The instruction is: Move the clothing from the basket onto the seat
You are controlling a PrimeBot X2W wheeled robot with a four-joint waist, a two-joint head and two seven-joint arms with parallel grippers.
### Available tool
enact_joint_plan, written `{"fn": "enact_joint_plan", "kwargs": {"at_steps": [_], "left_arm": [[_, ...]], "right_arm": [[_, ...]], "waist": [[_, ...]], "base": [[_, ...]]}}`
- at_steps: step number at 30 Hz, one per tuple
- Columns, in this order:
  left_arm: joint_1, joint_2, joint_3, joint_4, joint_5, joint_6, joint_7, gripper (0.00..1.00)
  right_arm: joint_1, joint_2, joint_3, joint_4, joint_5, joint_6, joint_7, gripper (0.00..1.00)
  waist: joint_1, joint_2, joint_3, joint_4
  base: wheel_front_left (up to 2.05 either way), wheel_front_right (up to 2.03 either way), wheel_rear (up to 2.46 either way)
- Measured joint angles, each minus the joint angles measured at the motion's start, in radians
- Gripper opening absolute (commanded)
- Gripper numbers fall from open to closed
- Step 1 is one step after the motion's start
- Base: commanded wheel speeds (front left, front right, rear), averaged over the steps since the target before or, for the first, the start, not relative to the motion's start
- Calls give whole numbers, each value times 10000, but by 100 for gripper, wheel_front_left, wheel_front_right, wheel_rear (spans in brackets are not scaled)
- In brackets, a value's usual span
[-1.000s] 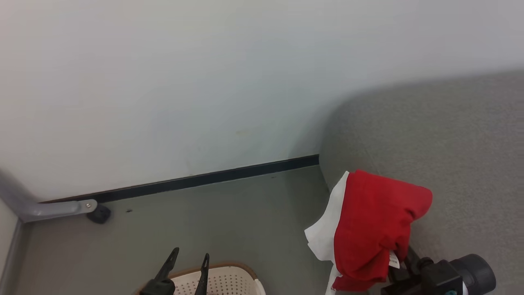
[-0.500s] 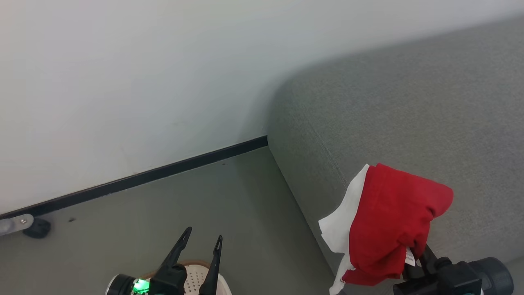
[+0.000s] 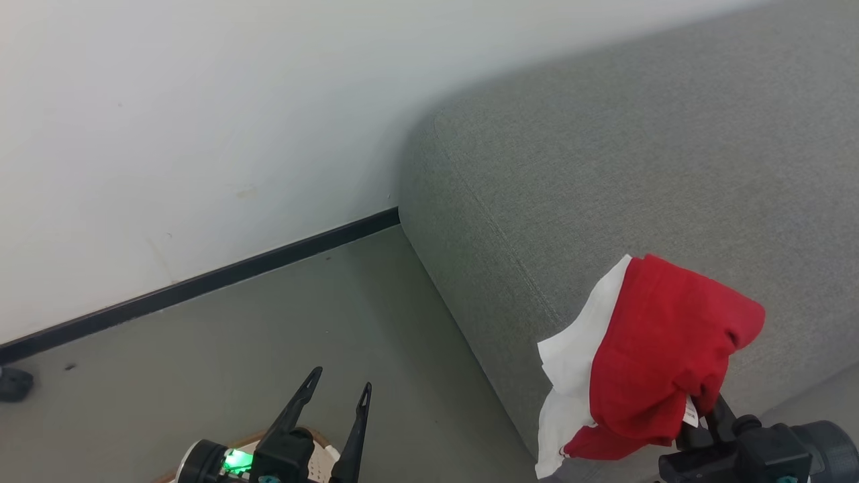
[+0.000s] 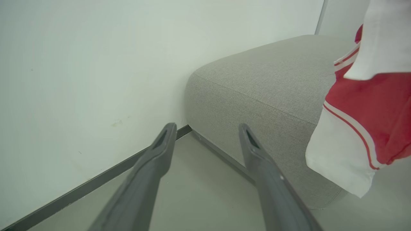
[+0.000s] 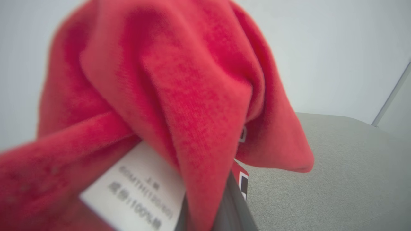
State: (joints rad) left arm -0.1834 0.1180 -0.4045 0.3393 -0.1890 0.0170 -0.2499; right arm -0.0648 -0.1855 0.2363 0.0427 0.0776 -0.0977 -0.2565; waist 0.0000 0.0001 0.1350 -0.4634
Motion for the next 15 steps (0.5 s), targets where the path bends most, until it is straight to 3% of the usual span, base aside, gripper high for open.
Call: {"fn": "enact_joint_plan", "kwargs": {"at_steps": [15], "left_arm": [[16, 46, -21, -194, 236, -178, 0, 100]], "right_arm": [[354, 265, -497, -127, 113, -92, 0, 0]], "waist": [[-1, -1, 294, -456]], "base": [[0, 0, 0]]}}
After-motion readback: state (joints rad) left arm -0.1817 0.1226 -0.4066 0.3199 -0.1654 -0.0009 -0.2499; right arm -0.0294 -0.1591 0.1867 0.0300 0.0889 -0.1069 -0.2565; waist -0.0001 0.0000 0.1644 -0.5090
